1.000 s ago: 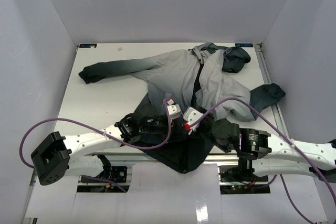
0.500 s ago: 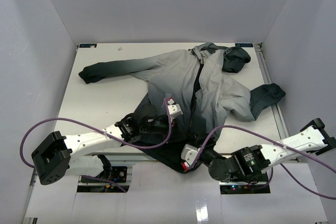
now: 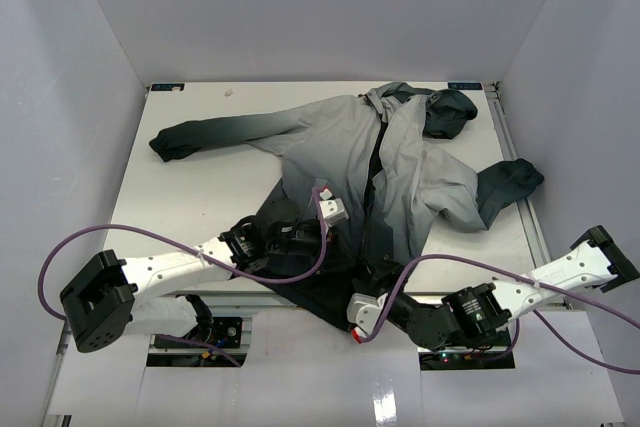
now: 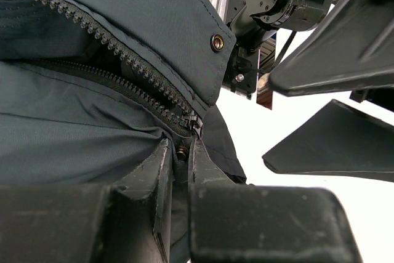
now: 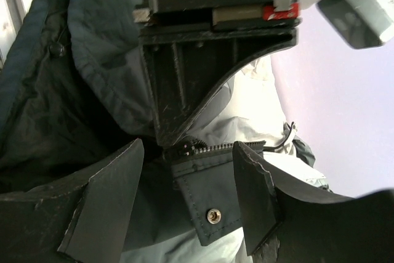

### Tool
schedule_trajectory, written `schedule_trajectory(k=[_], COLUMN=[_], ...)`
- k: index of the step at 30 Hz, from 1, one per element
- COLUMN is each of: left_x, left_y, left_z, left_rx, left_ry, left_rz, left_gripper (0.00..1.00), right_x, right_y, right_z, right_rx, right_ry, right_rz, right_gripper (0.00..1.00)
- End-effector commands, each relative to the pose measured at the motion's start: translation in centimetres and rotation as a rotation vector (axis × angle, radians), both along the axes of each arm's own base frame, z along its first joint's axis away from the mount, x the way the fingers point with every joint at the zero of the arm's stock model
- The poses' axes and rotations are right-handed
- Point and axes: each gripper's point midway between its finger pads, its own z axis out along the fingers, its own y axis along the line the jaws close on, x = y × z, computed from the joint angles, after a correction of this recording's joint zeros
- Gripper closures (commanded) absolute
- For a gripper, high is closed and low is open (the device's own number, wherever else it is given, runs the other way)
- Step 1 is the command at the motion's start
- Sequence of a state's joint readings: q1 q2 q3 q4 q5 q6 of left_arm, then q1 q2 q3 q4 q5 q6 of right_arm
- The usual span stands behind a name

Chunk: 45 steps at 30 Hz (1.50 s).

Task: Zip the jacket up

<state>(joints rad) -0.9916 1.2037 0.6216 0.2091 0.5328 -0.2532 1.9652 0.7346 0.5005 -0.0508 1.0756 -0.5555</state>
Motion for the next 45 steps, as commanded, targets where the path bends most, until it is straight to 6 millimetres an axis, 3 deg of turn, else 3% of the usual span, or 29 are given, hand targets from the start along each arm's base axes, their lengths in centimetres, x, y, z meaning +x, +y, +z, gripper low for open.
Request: schedule_trajectory(k=[1, 18, 45], left_x=[-0.5, -0.4, -0.5], left_y=[-0.6, -0.6, -0.8], left_z=[2.5, 2.3, 2.1], left_rx=[-0.056, -0.044, -0.041], left_ry=[-0.016, -0.009, -0.005], left_rz=[-0.041, -0.035, -0.045], left_gripper=[1.00, 1.00, 1.00], right_x=[-0.2, 0.9, 1.1], right_y=[0.3, -0.4, -0.2], right_z=[0.3, -1.0, -2.1], right_rx=[0.037, -0.010, -0.054], right_ry=[0.000, -0.105, -0.151], right_rz=[0.006, -0.050, -0.068], right_gripper=[0.34, 0.35, 0.43])
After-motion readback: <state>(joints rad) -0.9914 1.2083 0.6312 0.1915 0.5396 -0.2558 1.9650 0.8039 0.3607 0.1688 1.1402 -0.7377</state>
